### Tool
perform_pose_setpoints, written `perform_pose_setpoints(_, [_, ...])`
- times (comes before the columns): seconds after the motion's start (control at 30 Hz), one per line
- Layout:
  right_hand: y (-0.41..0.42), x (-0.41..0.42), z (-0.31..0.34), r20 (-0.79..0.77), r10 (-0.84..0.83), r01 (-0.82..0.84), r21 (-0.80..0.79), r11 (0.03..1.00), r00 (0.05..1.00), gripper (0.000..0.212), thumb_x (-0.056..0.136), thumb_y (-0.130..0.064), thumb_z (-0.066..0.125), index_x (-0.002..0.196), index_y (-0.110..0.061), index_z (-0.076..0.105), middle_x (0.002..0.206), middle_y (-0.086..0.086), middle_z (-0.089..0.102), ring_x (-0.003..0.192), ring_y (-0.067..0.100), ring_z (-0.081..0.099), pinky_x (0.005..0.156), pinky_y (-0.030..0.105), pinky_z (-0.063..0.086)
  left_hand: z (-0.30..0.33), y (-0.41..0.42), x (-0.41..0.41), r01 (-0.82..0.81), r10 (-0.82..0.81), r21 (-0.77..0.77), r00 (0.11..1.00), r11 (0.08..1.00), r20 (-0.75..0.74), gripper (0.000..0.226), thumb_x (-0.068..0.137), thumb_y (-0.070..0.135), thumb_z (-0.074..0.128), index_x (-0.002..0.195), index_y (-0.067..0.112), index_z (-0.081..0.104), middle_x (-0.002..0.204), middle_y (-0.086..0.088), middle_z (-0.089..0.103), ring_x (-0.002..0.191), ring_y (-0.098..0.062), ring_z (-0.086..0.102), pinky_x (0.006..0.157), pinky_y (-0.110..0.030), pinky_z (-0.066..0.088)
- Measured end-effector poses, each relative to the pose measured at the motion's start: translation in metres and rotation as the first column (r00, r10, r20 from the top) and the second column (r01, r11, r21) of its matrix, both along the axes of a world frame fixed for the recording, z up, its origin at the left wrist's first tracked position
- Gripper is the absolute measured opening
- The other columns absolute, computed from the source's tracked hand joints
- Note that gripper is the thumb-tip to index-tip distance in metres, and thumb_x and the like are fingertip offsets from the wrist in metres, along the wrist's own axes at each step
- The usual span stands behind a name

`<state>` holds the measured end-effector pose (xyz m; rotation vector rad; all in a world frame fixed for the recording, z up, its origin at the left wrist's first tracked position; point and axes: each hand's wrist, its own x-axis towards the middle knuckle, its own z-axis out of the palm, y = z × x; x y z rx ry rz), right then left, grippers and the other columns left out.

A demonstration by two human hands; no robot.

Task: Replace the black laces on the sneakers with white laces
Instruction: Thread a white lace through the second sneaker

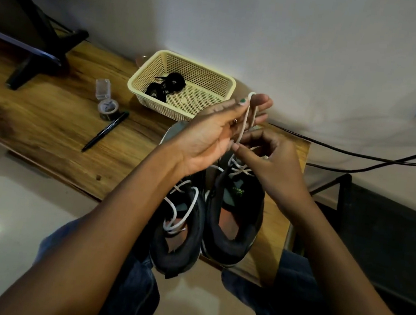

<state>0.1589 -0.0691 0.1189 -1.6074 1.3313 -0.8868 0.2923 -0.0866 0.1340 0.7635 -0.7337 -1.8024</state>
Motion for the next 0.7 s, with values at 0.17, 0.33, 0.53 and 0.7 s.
perform_pose_setpoints(0.17, [-0.003,-0.007,0.003,0.101,-0.127,0.118,0.086,0.989,0.987,0.009,0.088,-0.007,0.065,0.083,-0.014,0.062,0.081,0.009,0.069,0.067,0.01,0.064,0.056,0.017,0.049,-0.001,-0.001,0.009,-0.179,0.178,-0.031,0.914,0.983,0.366,0.021,0.099,0.021,0.047,0.095,0.014,0.066,0.107,-0.005,0.071,0.092,-0.018,0.068,0.082,-0.029,0.054])
perform_pose_setpoints(0.33, [-0.006,-0.019,0.004,0.136,-0.295,0.286,0.082,0.955,0.946,0.006,0.088,-0.007,0.065,0.091,-0.013,0.068,0.081,0.004,0.069,0.061,-0.001,0.061,0.056,0.011,0.046,-0.015,0.0,0.018,-0.243,0.38,-0.327,0.219,0.913,0.899,0.024,0.082,0.046,0.065,0.077,0.024,0.059,0.081,0.008,0.065,0.081,-0.017,0.062,0.08,-0.038,0.051])
perform_pose_setpoints(0.53, [-0.006,-0.021,0.004,-0.023,-0.232,0.233,0.025,0.972,0.972,0.015,0.09,-0.007,0.063,0.095,-0.02,0.069,0.086,-0.002,0.07,0.074,0.0,0.061,0.067,0.013,0.05,-0.015,0.005,0.002,0.191,0.44,-0.509,0.31,0.84,0.843,0.035,0.076,0.038,0.063,0.111,0.038,0.063,0.103,0.021,0.065,0.107,-0.01,0.056,0.098,-0.046,0.041])
perform_pose_setpoints(0.7, [-0.003,-0.025,0.007,0.139,-0.24,0.221,0.137,0.966,0.961,0.018,0.083,-0.003,0.07,0.096,-0.009,0.058,0.068,-0.002,0.07,0.064,0.005,0.067,0.057,0.012,0.048,-0.018,0.006,-0.002,0.231,0.491,-0.549,0.264,0.803,0.83,0.015,0.08,0.042,0.072,0.093,0.036,0.074,0.085,0.014,0.074,0.086,-0.003,0.066,0.099,-0.034,0.032])
